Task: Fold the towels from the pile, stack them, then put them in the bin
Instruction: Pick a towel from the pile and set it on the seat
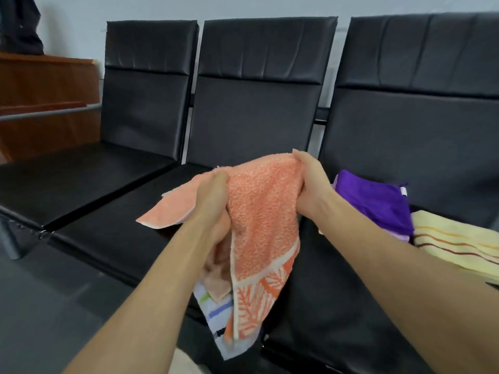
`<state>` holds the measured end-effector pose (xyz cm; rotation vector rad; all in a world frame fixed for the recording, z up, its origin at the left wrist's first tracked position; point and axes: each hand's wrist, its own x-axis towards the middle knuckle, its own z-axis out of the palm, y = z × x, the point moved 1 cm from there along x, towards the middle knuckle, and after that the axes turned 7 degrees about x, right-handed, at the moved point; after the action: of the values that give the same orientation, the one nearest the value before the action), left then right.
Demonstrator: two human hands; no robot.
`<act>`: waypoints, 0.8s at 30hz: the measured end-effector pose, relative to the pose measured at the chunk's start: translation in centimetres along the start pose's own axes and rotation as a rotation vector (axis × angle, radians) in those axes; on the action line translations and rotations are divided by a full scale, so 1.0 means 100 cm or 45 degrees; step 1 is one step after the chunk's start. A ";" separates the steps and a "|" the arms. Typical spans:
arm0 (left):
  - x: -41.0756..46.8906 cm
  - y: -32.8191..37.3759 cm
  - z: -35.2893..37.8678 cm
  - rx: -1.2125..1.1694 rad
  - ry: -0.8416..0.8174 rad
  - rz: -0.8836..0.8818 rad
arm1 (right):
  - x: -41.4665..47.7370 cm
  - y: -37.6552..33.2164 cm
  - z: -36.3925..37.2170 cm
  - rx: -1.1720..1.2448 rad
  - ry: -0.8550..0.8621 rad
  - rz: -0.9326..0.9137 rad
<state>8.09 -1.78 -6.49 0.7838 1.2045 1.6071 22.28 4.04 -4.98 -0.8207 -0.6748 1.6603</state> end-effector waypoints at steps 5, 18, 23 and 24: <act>-0.020 0.002 0.049 -0.094 -0.290 -0.049 | -0.038 -0.069 -0.035 -0.057 -0.048 -0.164; -0.058 -0.057 0.127 0.486 -0.848 -0.097 | -0.122 -0.131 -0.219 -0.424 0.114 -0.164; -0.068 -0.077 0.139 0.788 -1.070 -0.141 | -0.134 -0.118 -0.273 -1.339 0.436 -0.057; -0.068 -0.081 0.143 0.858 -1.096 -0.139 | -0.135 -0.120 -0.276 -1.620 0.460 0.010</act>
<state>25.57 -2.66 -9.44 1.5897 1.0788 0.5875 53.37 -5.94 -9.74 -1.9320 -1.4671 0.8847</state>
